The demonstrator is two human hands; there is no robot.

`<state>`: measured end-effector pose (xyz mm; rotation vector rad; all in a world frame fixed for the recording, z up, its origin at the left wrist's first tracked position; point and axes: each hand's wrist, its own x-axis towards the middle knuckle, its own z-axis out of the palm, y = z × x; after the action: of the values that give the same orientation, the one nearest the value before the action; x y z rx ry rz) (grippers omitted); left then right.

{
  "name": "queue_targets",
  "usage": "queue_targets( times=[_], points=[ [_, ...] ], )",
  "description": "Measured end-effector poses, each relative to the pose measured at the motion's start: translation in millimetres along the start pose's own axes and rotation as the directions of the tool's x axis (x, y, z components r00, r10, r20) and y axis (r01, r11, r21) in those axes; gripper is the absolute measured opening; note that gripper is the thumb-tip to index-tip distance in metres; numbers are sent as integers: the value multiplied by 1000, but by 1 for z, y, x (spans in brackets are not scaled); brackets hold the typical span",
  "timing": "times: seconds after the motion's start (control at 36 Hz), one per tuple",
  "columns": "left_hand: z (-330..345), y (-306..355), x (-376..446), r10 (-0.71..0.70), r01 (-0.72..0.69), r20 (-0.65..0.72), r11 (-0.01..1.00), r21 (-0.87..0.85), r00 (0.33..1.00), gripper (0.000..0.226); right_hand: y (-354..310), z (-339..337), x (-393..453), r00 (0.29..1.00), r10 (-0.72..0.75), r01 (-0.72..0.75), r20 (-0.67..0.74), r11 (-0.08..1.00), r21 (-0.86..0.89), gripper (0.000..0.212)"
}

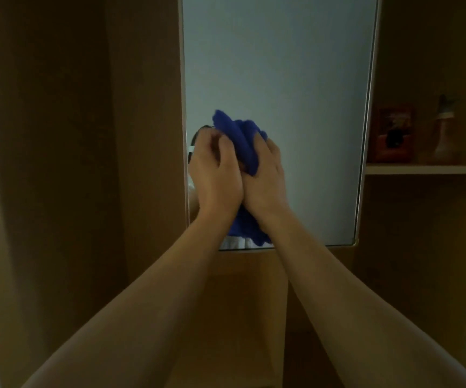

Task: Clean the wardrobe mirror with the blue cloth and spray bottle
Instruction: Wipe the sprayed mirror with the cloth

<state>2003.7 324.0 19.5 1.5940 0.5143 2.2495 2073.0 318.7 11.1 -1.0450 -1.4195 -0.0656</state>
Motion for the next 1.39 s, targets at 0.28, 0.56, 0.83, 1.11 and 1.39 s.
queue_targets(
  times=[0.28,0.56,0.83,1.11,1.39],
  points=[
    [-26,-35,32,-116,207,-331,945,254,936,19,-8,35,11,947,-286,157,-144,806,-571,60],
    [-77,-101,40,-860,897,255,427,-115,442,66,57,60,-37,927,-222,376,303,526,-763,89],
    [-65,-103,47,-833,776,240,552,305,499,83,101,66,-105,894,-218,448,392,501,-741,85],
    [-37,-112,21,-627,614,-1,763,204,779,68,117,58,-93,723,-404,672,560,224,-706,82],
    [-38,-113,16,-460,456,-40,858,237,887,57,127,59,-102,699,-586,627,410,227,-746,75]
  ],
)
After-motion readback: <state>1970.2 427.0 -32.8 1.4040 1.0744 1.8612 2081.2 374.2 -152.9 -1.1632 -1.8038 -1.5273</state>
